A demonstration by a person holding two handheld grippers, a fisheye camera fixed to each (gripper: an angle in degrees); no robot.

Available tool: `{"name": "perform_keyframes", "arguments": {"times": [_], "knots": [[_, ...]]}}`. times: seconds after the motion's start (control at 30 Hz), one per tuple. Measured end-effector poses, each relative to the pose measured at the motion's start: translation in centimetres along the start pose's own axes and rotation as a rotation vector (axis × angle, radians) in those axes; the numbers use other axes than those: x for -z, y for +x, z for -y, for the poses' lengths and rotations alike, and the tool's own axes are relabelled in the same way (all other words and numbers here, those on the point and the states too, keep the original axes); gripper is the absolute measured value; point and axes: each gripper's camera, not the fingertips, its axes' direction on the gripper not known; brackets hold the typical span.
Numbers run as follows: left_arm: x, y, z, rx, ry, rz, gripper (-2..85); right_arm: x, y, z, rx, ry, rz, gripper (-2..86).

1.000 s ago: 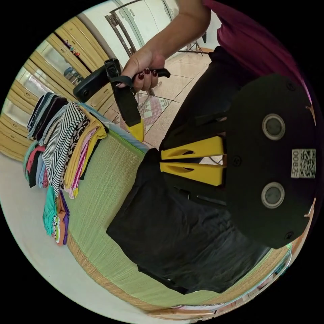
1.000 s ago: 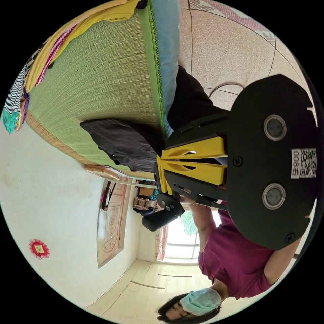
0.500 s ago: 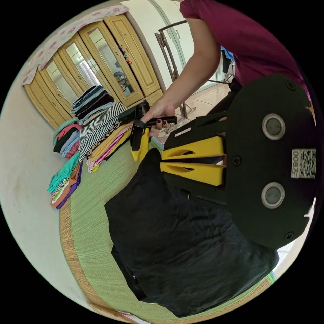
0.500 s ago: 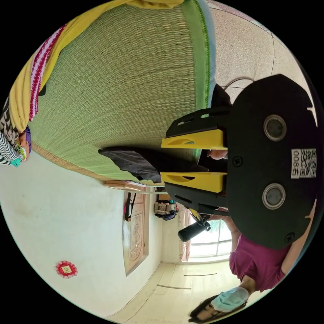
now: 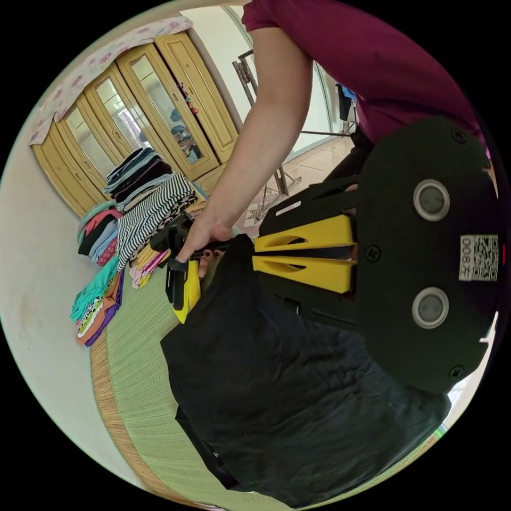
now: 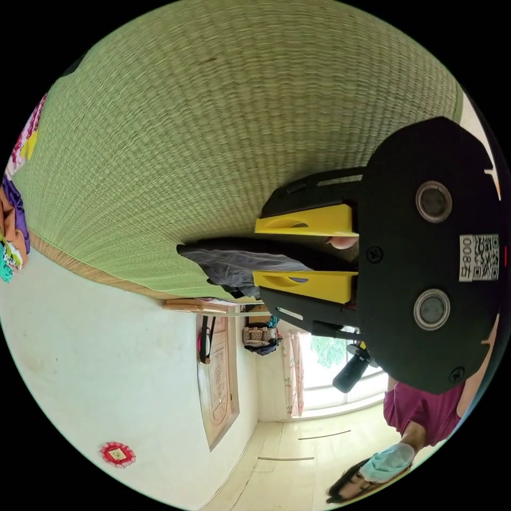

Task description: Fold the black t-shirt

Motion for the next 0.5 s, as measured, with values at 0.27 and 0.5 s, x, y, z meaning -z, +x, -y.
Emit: {"name": "perform_keyframes", "arguments": {"times": [0.27, 0.5], "knots": [[-0.3, -5.1, 1.7, 0.022, 0.017, -0.069, 0.9, -3.9, -2.4, 4.7, 0.040, -0.071, -0.018, 8.7], [-0.7, -9.4, 3.3, 0.018, 0.009, -0.104, 0.8, -5.9, -3.8, 6.4, 0.027, -0.084, -0.069, 3.1]]}}
